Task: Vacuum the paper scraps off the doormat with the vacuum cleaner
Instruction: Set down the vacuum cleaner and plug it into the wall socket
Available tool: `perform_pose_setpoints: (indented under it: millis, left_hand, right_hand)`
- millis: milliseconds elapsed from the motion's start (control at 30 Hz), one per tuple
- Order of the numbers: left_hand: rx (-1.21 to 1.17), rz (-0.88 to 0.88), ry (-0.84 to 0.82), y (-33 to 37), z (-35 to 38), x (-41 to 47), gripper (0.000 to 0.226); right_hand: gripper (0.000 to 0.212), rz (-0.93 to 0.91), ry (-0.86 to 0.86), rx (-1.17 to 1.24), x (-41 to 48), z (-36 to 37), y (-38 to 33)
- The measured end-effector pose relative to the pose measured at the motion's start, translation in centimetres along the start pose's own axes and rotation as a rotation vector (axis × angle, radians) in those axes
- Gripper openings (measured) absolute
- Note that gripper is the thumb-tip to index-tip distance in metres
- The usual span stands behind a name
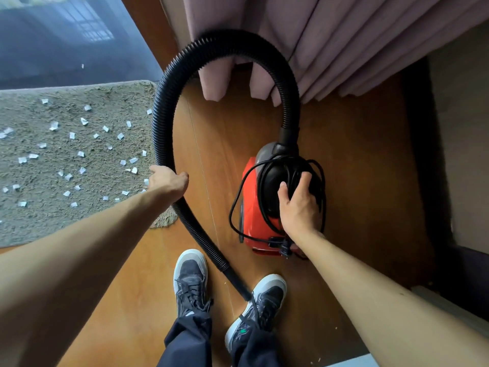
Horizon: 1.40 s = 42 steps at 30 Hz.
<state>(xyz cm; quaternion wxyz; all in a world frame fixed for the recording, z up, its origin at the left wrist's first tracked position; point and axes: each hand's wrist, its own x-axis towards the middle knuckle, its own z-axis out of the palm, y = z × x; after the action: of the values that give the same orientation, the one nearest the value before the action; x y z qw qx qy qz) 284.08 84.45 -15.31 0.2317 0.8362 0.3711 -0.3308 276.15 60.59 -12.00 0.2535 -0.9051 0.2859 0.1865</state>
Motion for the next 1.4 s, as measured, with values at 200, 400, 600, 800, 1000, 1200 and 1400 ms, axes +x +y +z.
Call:
perform_pose_setpoints:
  millis: [200,400,600,800,1000,1200,1400]
  left_hand:
    - [0.123,0.212,0.022,2.3,-5.9,-4.8,0.059]
    - [0.306,0.600,0.105,8.1,-16.3,-14.8,0.061]
    - [0.450,0.825,0.267,13.7,-26.9,-26.7,0.056]
    - [0.450,0.964,0.362,18.4,-36.6,-39.1,0.060]
    - [0.482,1.102,0.402,20.2,-41.1,-47.7,0.060]
    - [0.638,1.209,0.367,21.6,-40.4,-49.7,0.056]
    - [0.763,1.343,0.251,25.2,-37.8,-48.2,0.062]
  right_hand:
    - [0.053,-0.059,-0.275,-0.340,0.0,-6.6,-2.0]
    - [0.063,-0.319,-0.227,-0.479,-1.8,-19.2,-9.5]
    - [0.066,-0.535,-0.062,-0.529,-6.0,-34.2,-17.6]
    - [0.069,-0.650,0.103,-0.594,-12.4,-49.6,-23.6]
    - [0.068,-0.661,0.151,-0.588,-18.2,-58.2,-23.6]
    - [0.065,-0.570,0.139,-0.575,-19.6,-60.5,-20.0]
    - [0.066,-0.396,0.128,-0.554,-19.6,-60.0,-17.4]
